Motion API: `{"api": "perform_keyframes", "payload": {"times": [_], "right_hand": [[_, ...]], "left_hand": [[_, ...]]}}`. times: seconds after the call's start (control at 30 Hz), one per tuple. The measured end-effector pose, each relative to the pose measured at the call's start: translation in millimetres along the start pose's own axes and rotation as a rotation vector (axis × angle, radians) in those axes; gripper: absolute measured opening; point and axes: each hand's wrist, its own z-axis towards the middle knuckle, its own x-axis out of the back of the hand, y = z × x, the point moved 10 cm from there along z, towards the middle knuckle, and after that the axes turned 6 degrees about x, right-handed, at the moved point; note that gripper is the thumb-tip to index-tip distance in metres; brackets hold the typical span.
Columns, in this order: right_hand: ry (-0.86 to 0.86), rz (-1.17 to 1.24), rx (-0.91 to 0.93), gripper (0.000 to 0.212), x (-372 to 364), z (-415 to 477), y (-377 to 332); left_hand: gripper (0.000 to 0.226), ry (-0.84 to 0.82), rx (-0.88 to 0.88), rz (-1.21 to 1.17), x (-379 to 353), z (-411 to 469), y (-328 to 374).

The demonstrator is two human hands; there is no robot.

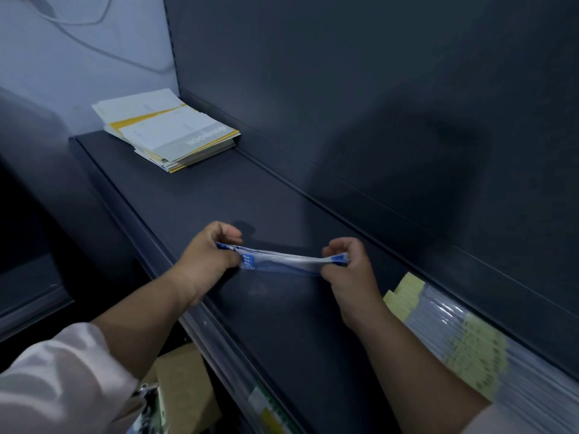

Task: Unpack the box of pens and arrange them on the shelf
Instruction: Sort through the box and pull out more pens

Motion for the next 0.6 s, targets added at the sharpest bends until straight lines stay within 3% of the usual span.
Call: {"api": "perform_keyframes", "payload": {"times": [0.2,0.33,0.5,0.6], "right_hand": [[-0.022,-0.105,0.038,0.03,-6,6,-3],[-0.049,-0.244,0.062,0.005,-5,14,-1],[-0.035,-0.213,-0.002,0.006,0,24,-1],[0.022,-0.056,-0.095,0.021,7,30,3]], "left_hand": [[0.027,0.091,0.016,0.059,7,1,-1],[0.017,0.189,0.025,0.077,22,8,-5],[0.016,0.237,0.007,0.062,18,19,10],[0.022,0.275,-0.069,0.06,11,28,35]]}}
